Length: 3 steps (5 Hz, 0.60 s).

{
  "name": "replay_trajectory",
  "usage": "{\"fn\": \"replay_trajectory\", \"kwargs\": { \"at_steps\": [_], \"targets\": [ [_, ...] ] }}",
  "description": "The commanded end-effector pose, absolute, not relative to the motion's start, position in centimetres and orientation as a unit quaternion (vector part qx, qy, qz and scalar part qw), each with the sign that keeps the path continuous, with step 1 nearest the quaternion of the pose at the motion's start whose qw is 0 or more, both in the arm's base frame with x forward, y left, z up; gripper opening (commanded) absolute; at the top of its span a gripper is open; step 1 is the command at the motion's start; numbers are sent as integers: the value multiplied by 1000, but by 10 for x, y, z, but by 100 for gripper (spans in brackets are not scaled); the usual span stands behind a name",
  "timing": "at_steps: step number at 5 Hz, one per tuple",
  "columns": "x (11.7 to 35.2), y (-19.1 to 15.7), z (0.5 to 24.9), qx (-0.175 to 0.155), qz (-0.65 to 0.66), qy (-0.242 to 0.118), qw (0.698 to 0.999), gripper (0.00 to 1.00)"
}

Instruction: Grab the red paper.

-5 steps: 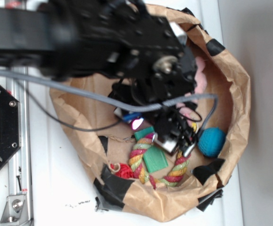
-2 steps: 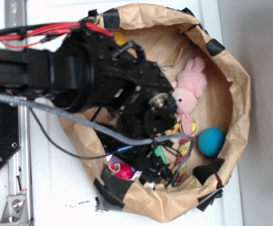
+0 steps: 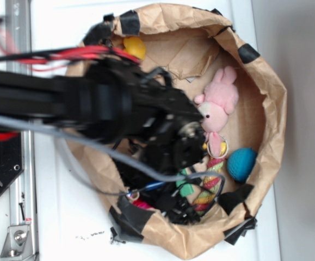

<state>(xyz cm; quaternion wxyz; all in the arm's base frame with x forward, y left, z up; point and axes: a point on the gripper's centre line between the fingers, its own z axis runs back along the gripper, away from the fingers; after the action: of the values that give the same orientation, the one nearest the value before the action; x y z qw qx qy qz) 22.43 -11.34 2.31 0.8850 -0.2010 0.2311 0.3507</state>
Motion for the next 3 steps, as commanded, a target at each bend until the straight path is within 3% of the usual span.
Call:
{"fn": "replay_trajectory", "kwargs": {
  "at_steps": [1, 2, 3],
  "targets": [
    [207, -130, 20, -191, 330, 225, 897, 64],
    [204, -127, 27, -192, 340, 216, 895, 0],
    [205, -124, 34, -194, 343, 204, 896, 0]
  ]
}}
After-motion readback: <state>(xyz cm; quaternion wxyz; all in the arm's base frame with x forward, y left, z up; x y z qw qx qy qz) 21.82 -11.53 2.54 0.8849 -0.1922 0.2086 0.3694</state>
